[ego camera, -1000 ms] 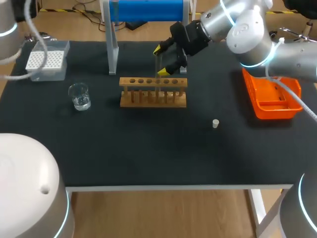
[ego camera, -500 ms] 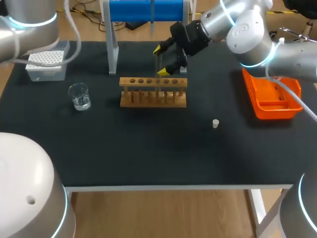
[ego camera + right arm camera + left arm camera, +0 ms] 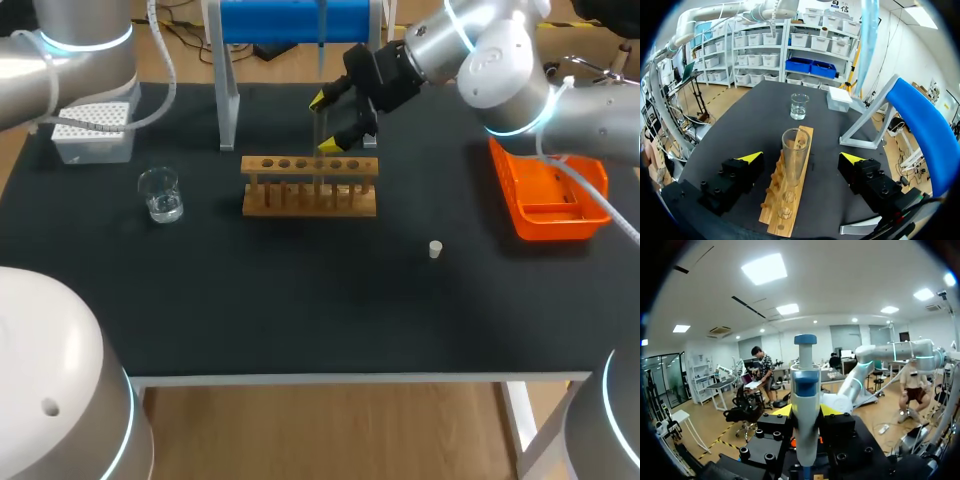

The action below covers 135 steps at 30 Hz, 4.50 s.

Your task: Invert the test tube, pick up the pipette, mount the tip to pipette, aspirate from beaker and dispense into the tube, eject the tip, return the pipette, and cap with the stopper.

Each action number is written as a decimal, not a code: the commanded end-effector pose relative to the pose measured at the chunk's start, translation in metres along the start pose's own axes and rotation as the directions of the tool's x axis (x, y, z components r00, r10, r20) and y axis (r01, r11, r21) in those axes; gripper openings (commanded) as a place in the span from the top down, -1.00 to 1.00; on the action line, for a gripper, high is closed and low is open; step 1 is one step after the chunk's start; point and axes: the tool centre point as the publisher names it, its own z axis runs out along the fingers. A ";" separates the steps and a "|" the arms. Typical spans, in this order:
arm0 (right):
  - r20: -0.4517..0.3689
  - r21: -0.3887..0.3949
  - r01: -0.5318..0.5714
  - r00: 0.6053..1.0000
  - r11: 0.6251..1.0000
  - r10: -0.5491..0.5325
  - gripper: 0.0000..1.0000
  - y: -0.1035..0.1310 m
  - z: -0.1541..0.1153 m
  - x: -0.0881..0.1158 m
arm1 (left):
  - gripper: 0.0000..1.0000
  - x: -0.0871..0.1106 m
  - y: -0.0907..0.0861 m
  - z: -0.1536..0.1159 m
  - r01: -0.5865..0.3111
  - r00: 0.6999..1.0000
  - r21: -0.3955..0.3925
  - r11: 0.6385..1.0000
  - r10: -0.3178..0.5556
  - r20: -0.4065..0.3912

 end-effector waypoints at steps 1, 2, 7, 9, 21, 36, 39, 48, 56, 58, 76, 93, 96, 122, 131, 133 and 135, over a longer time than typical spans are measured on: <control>-0.003 0.001 0.000 1.000 1.000 0.000 -1.00 0.000 -0.001 0.000 | 1.00 -0.001 -0.001 -0.001 0.001 1.000 -0.003 1.000 -0.001 -0.005; -0.003 0.001 0.000 1.000 1.000 0.000 -1.00 0.000 -0.001 0.000 | 1.00 -0.001 -0.001 -0.001 0.001 1.000 -0.003 1.000 -0.001 -0.005; -0.003 0.001 0.000 1.000 1.000 0.000 -1.00 0.000 -0.001 0.000 | 1.00 -0.001 -0.001 -0.001 0.001 1.000 -0.003 1.000 -0.001 -0.005; -0.003 0.001 0.000 1.000 1.000 0.000 -1.00 0.000 -0.001 0.000 | 1.00 -0.001 -0.001 -0.001 0.001 1.000 -0.003 1.000 -0.001 -0.005; -0.003 0.001 0.000 1.000 1.000 0.000 -1.00 0.000 -0.001 0.000 | 1.00 0.006 0.004 0.001 0.013 1.000 0.012 1.000 -0.013 -0.005; -0.003 0.001 0.000 1.000 1.000 0.000 -1.00 0.000 -0.001 0.000 | 1.00 0.016 0.010 0.010 0.048 0.999 0.019 0.999 -0.048 0.000; -0.003 0.001 0.000 1.000 1.000 0.000 -1.00 0.000 -0.001 0.000 | 1.00 0.016 0.011 0.011 0.052 0.999 0.017 0.999 -0.052 -0.002; -0.003 0.001 0.000 1.000 1.000 0.000 -1.00 0.000 -0.001 0.000 | 1.00 0.018 0.019 0.009 0.080 0.997 0.018 0.997 -0.080 0.003; -0.003 0.001 0.000 1.000 1.000 0.000 -1.00 0.000 -0.001 0.000 | 1.00 0.019 0.027 0.007 0.096 0.995 0.021 0.995 -0.096 0.001; -0.003 0.001 0.000 1.000 1.000 0.000 -1.00 0.000 -0.001 0.000 | 1.00 0.018 0.029 0.007 0.083 0.997 0.040 0.996 -0.083 0.006; -0.003 0.001 0.000 1.000 1.000 0.000 -1.00 0.000 -0.001 0.000 | 1.00 0.020 0.046 0.004 0.120 0.993 0.047 0.992 -0.121 0.013; -0.003 0.001 0.000 1.000 1.000 0.000 -1.00 0.000 -0.001 0.000 | 1.00 0.012 0.020 -0.003 0.113 0.993 0.014 0.993 -0.114 0.017; -0.003 0.001 0.000 1.000 1.000 0.000 -1.00 0.000 -0.001 0.000 | 1.00 0.011 0.016 -0.003 0.110 0.994 0.007 0.994 -0.110 0.016; -0.003 0.001 0.000 1.000 1.000 0.000 -1.00 0.000 -0.001 0.000 | 1.00 0.014 0.037 0.003 0.142 0.990 0.043 0.989 -0.143 0.013; -0.003 0.001 0.000 1.000 1.000 0.000 -1.00 0.000 -0.001 0.000 | 1.00 0.015 0.042 -0.001 0.151 0.988 0.041 0.988 -0.152 0.020; -0.003 0.001 0.000 1.000 1.000 0.000 -1.00 0.000 -0.001 0.000 | 1.00 0.015 0.043 -0.002 0.153 0.988 0.040 0.987 -0.154 0.021; -0.003 0.001 0.000 1.000 1.000 0.000 -1.00 0.000 -0.001 0.000 | 1.00 0.014 0.044 -0.003 0.155 0.987 0.038 0.987 -0.156 0.022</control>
